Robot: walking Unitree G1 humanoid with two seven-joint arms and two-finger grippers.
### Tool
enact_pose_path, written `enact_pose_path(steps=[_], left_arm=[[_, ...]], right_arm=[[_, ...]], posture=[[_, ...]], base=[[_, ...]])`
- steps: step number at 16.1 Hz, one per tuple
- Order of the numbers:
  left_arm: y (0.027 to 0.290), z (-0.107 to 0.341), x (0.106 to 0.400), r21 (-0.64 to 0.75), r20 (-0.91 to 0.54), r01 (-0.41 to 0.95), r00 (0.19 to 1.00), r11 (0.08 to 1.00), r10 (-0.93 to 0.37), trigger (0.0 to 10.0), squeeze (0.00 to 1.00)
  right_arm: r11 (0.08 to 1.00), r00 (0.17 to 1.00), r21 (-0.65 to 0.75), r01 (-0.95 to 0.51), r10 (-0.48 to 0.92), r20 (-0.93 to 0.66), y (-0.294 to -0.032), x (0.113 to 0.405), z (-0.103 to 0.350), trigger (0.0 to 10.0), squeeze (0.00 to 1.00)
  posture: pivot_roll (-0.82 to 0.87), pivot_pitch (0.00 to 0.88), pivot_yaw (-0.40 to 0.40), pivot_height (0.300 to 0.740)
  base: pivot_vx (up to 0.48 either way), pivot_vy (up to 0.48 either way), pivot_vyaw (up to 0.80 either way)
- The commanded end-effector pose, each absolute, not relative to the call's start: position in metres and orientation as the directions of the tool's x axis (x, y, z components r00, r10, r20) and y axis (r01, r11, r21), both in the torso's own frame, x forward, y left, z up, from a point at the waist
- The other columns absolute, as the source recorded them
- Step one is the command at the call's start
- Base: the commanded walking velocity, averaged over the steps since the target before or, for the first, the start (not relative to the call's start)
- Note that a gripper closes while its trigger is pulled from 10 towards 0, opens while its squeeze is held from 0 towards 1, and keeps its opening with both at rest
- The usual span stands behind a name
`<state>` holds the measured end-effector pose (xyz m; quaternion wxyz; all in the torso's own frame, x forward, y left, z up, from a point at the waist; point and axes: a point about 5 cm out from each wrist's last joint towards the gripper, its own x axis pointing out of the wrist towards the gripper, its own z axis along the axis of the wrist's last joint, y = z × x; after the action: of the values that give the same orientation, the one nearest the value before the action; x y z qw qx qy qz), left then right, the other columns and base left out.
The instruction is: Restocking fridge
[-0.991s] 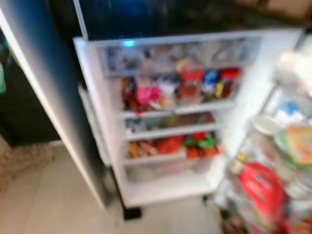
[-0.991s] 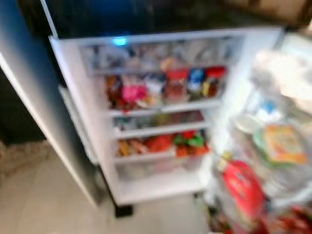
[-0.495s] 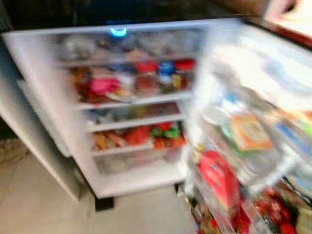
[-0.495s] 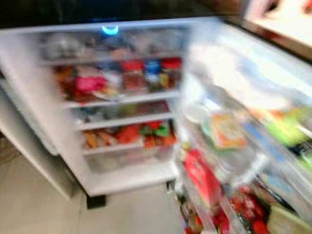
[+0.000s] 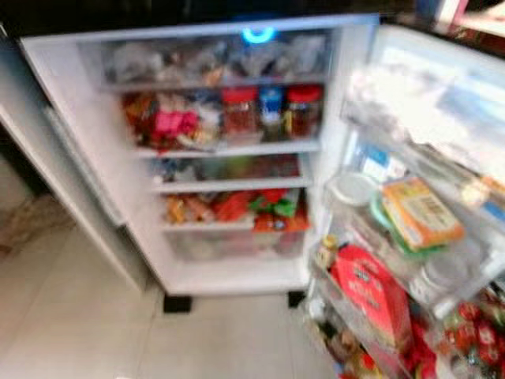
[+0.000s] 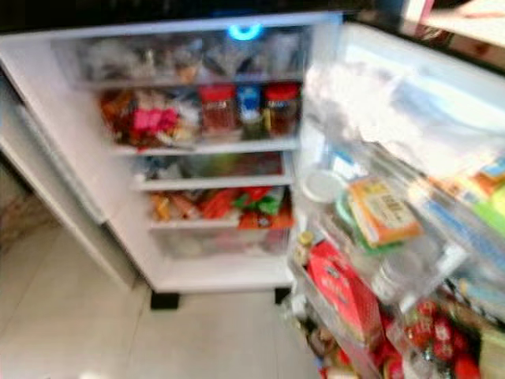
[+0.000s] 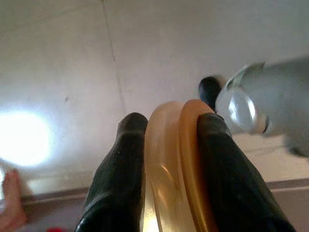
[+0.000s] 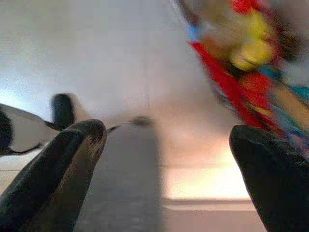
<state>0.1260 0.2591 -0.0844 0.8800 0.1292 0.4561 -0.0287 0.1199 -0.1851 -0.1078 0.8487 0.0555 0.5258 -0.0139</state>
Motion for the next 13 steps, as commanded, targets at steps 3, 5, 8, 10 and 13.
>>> enact_pose_path(steps=[3,5,8,10,13], left_arm=[[0.222,-0.046,0.186,0.325,-0.535,0.313,0.839,0.892,-0.1,10.0,0.0],[0.225,-0.03,0.193,0.433,-0.517,0.446,0.834,0.783,-0.189,10.0,0.0],[0.234,-0.036,0.19,0.357,-0.524,0.352,0.842,0.865,-0.127,10.0,0.0],[0.231,-0.018,0.2,0.261,-0.393,0.144,0.919,0.955,-0.031,10.0,0.0],[0.215,0.032,0.234,0.006,-0.171,-0.062,0.983,0.998,0.062,10.0,0.0]], right_arm=[[0.997,0.398,0.063,0.047,0.039,-0.917,-0.188,0.108,-0.111,10.0,0.0],[0.997,0.399,0.067,0.049,0.042,-0.916,-0.188,0.107,-0.111,10.0,0.0],[0.997,0.398,0.07,0.042,0.047,-0.916,-0.187,0.107,-0.111,10.0,0.0],[0.996,0.405,0.074,0.044,0.05,-0.913,-0.187,0.108,-0.111,10.0,0.0],[0.997,0.404,0.069,0.041,0.047,-0.913,-0.189,0.108,-0.111,10.0,0.0]], posture=[[-0.05,0.032,0.047,0.74],[-0.04,0.033,0.048,0.74],[-0.04,0.032,0.051,0.74],[-0.05,0.041,0.046,0.74],[-0.03,0.053,0.029,0.74]], base=[[0.0,0.0,0.0],[0.0,0.0,0.0],[0.0,0.0,0.0],[0.0,0.0,0.0],[0.0,0.0,0.0]])
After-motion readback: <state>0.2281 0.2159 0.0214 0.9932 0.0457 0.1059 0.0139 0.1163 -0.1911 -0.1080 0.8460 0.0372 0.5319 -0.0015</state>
